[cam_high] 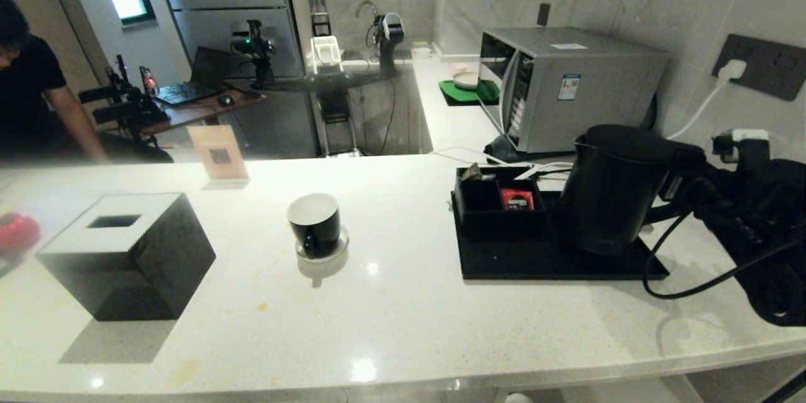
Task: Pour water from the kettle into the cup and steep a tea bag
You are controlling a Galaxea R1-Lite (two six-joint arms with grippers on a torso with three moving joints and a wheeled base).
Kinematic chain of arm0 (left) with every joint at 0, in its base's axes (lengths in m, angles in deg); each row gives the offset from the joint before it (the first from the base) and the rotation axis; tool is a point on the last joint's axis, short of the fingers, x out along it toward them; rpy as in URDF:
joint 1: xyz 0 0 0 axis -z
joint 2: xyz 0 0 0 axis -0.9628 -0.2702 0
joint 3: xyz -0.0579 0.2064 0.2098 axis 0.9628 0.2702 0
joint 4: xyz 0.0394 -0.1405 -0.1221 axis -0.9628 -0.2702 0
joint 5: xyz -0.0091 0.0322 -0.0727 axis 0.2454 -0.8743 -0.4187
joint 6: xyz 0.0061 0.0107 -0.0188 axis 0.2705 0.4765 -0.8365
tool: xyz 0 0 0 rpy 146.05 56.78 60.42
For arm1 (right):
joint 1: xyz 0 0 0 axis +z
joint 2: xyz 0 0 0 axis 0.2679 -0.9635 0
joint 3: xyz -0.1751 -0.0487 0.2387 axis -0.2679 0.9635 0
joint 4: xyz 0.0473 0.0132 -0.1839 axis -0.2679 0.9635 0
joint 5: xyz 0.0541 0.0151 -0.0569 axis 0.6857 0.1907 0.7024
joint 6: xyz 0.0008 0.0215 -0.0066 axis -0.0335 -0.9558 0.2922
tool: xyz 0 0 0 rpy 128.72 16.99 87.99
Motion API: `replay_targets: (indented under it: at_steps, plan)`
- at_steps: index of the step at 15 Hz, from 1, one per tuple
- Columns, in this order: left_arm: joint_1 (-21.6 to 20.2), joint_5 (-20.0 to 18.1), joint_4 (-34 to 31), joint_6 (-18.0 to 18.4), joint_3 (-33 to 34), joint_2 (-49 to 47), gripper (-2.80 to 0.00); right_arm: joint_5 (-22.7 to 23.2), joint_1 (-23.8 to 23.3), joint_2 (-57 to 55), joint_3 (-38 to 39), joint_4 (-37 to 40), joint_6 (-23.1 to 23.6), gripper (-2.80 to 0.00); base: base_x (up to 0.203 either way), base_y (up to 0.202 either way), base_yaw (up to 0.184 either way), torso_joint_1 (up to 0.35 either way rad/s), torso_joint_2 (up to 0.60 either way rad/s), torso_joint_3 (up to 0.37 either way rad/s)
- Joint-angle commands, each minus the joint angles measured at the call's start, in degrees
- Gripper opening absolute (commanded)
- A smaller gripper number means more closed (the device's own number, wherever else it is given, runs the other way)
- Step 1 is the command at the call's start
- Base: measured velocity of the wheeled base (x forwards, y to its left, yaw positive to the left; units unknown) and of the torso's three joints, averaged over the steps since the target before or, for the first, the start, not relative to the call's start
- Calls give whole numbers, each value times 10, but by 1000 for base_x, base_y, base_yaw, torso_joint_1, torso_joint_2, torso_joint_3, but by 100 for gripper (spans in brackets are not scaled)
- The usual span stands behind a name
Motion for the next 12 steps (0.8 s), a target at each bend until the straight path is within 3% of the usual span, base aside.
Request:
replay_targets:
  at_steps: [1,12]
  plan:
    - [0,0,0,0,0,-1,-280,0,3,33,22,-12,1,-280,0,0,0,0,0,0]
    - [0,0,0,0,0,-1,-280,1,7,124,113,-12,-1,-280,0,0,0,0,0,0]
